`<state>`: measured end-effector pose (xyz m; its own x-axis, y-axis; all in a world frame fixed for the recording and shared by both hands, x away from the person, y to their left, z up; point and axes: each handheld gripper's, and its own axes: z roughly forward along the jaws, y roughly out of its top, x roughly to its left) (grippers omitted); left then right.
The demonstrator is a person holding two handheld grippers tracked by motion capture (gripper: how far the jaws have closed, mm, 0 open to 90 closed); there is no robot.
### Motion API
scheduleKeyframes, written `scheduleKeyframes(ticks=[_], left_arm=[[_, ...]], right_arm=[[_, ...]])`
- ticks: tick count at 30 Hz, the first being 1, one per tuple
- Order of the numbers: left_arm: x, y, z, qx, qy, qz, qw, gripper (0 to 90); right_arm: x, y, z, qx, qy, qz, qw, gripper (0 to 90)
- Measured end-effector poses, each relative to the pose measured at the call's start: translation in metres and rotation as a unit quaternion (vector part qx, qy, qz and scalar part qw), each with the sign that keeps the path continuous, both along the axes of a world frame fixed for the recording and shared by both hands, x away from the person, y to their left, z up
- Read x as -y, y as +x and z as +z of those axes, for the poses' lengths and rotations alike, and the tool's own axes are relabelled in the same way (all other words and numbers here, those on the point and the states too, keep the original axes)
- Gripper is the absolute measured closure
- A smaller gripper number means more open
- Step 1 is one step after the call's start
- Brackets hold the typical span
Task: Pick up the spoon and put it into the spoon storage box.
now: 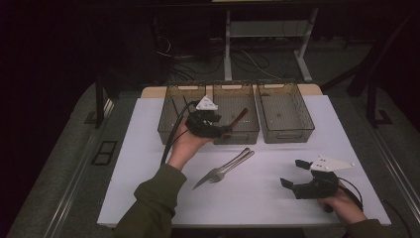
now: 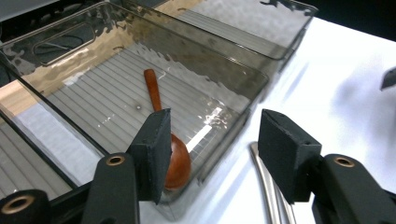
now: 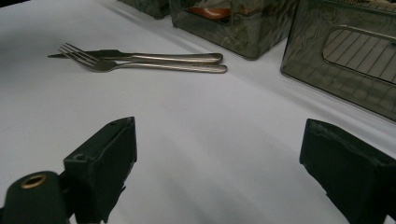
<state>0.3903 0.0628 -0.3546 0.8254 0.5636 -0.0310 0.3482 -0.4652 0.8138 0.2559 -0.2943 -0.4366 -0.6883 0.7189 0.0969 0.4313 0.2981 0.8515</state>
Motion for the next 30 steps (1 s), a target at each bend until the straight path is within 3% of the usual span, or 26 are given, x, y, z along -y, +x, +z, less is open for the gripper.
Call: scheduleKeyframes(ticks=[3, 14, 18, 30], left_arm=[[-0.004, -0.009, -0.002, -0.001, 0.004, -0.009, 1.0, 39.9], [-0.018, -0.042, -0.014, -0.005, -0.022, -0.019, 0.9996, 36.5], [-0.024, -0.049, -0.023, -0.01, -0.033, -0.021, 0.9992, 36.0], [-0.038, -0.064, -0.049, -0.029, -0.027, -0.013, 0.9991, 39.6]], right_arm=[[0.0, 0.0, 0.0, -0.001, 0.001, -0.001, 1.0, 10.4], [0.001, -0.001, 0.001, -0.002, 0.004, -0.003, 1.0, 10.4], [0.001, 0.0, 0.001, -0.002, 0.005, -0.005, 1.0, 10.4], [0.001, 0.001, 0.001, -0.001, 0.002, -0.004, 1.0, 10.4]])
